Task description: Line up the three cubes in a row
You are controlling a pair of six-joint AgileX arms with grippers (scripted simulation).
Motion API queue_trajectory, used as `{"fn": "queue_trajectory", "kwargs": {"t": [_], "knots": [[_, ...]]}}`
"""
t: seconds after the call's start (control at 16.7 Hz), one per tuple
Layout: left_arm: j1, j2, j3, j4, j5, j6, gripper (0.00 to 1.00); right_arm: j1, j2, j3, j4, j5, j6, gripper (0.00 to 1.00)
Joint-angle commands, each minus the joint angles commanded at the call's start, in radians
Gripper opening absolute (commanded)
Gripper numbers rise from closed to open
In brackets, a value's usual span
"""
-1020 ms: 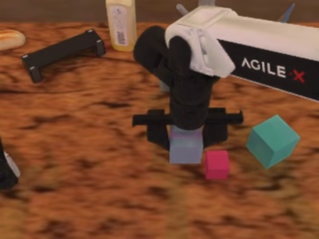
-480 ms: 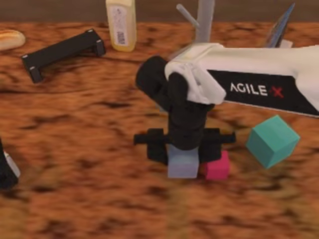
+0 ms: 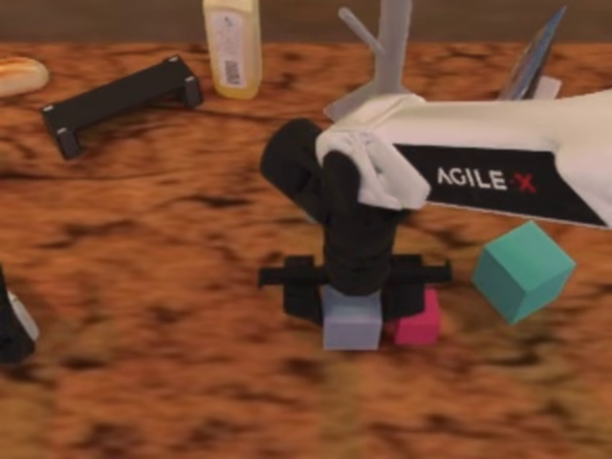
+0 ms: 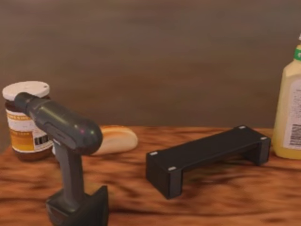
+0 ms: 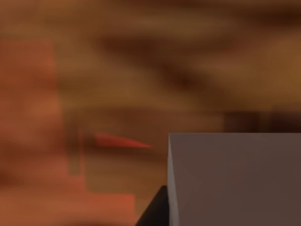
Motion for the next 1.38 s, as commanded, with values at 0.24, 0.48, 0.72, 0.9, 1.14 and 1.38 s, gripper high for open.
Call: {"fn": "queue_trajectory", "kwargs": {"t": [0.24,0.48,0.72,0.9,1.14,1.38], "knots": [[0.000,0.000,0.000,0.000,0.000,0.000,1.00,0.000,0.000,0.000,0.000,0.000,0.000,0.53],[0.000,0.000,0.000,0.000,0.000,0.000,1.00,0.000,0.000,0.000,0.000,0.000,0.000,0.83],[0.000,0.000,0.000,0.000,0.000,0.000,1.00,0.000,0.000,0.000,0.000,0.000,0.000,1.00],[0.000,0.000,0.000,0.000,0.000,0.000,1.00,0.000,0.000,0.000,0.000,0.000,0.000,1.00],[0.000,0.000,0.000,0.000,0.000,0.000,1.00,-0.002,-0.001,0.000,0.000,0.000,0.000,1.00],[0.000,0.000,0.000,0.000,0.000,0.000,1.00,0.002,-0.020,0.056,-0.073,0.001,0.002,1.00]]}}
